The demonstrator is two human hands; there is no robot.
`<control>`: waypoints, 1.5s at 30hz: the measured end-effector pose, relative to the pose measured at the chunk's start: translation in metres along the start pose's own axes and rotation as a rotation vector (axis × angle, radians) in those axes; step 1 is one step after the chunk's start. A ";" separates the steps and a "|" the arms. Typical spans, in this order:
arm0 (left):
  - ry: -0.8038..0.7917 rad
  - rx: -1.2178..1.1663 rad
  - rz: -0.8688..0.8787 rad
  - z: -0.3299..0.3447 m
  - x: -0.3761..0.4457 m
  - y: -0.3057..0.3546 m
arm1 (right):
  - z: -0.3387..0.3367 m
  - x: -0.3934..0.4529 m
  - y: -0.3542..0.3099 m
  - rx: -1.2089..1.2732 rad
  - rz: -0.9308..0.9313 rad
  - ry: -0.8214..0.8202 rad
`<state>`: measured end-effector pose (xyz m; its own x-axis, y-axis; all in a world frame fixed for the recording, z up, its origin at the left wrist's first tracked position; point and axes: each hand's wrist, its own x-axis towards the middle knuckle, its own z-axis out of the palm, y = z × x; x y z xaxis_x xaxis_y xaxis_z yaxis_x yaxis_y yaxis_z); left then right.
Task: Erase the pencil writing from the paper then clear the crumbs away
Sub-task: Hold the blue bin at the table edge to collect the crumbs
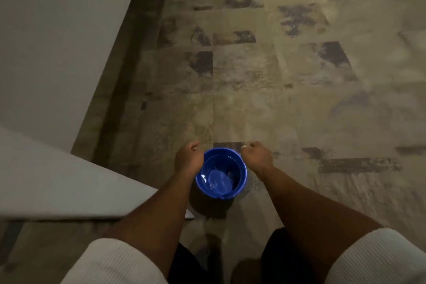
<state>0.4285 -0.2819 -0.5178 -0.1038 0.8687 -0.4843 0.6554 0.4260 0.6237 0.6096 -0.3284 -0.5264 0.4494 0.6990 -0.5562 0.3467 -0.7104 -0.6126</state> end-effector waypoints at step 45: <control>-0.195 -0.322 -0.464 -0.067 -0.047 0.085 | -0.090 -0.045 -0.061 0.106 -0.016 0.123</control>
<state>0.4388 -0.2697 -0.4011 -0.1660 0.5243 -0.8352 0.3117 0.8314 0.4600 0.6420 -0.3240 -0.4132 0.5441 0.6903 -0.4770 0.2687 -0.6819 -0.6803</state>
